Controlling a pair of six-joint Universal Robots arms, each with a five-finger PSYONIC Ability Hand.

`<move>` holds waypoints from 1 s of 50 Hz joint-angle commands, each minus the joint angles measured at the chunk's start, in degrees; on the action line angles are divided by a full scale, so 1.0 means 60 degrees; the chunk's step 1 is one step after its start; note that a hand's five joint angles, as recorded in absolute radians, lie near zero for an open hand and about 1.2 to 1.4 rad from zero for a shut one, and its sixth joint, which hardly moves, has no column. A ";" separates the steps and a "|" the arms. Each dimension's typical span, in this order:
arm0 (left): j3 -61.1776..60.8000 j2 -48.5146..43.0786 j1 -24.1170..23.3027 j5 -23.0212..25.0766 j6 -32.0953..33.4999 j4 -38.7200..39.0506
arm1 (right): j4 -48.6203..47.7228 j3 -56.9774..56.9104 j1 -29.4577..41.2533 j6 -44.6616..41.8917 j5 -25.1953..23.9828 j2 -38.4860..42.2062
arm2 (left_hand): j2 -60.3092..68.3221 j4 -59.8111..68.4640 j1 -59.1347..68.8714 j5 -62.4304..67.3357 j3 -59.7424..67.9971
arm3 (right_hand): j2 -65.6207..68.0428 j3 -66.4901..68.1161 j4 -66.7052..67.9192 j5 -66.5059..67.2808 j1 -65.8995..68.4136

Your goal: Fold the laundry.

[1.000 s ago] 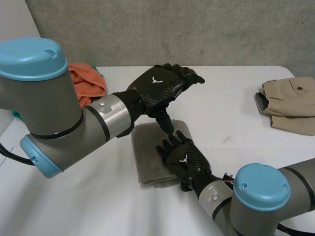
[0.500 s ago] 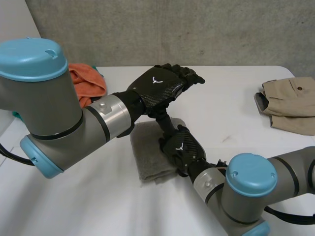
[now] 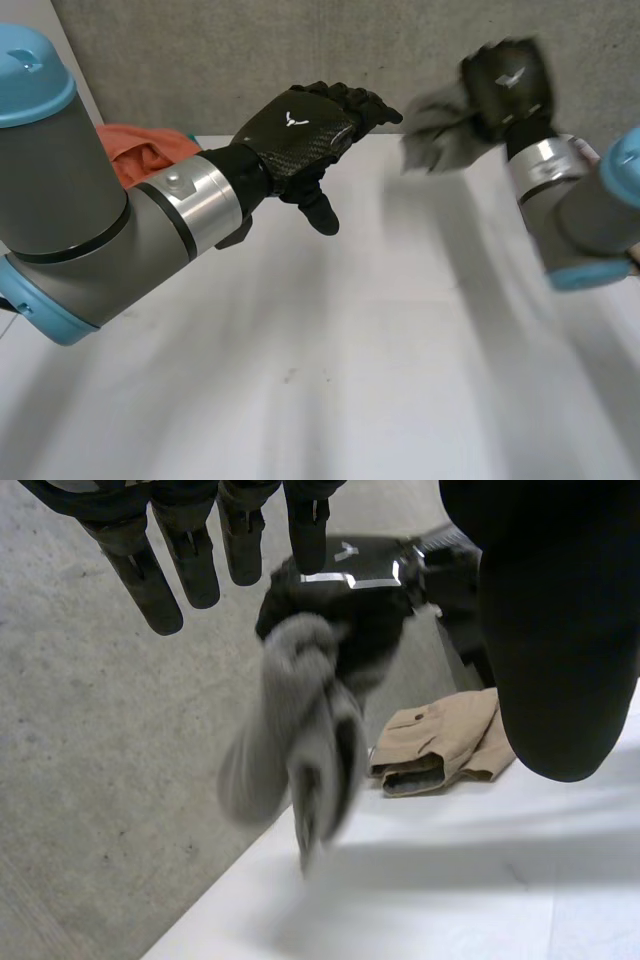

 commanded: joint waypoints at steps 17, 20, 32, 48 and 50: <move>-0.0081 -0.0336 -0.0460 0.0015 -0.0002 0.0038 | -0.1944 -0.3239 -0.5921 0.1154 -0.3605 0.5060 | 0.0299 0.0320 0.0412 0.0098 0.0248 | 0.2435 0.2346 0.1909 0.2769 0.3435; -0.0110 -0.0336 -0.0475 0.0029 -0.0016 0.0038 | -0.1944 -0.3137 -0.6288 0.1169 -0.4499 0.5427 | 0.0299 0.0320 0.0412 0.0098 0.0248 | 0.2435 0.2346 0.1909 0.2769 0.3435; -0.0096 -0.0278 -0.0665 0.0029 -0.0002 0.0038 | -0.1769 -0.2024 -0.6640 0.1169 -0.5292 0.4448 | 0.0299 0.0320 0.0412 0.0098 0.0248 | -0.1456 -0.1546 -0.1983 -0.1123 -0.0457; -0.0140 -0.0176 -0.0914 0.0029 -0.0002 0.0038 | 0.3035 -0.1832 -0.7987 -0.0834 -0.1648 0.1753 | 0.0271 0.0292 0.0384 0.0070 0.0220 | -0.9231 -0.9321 -0.9758 -0.8898 -0.8232; -0.0140 -0.0102 -0.0929 0.0029 -0.0002 0.0038 | 0.3255 -0.1935 -0.7973 -0.1769 -0.0611 0.1213 | 0.0271 0.0292 0.0384 0.0070 0.0220 | -0.9231 -0.9321 -0.9758 -0.8898 -0.8232</move>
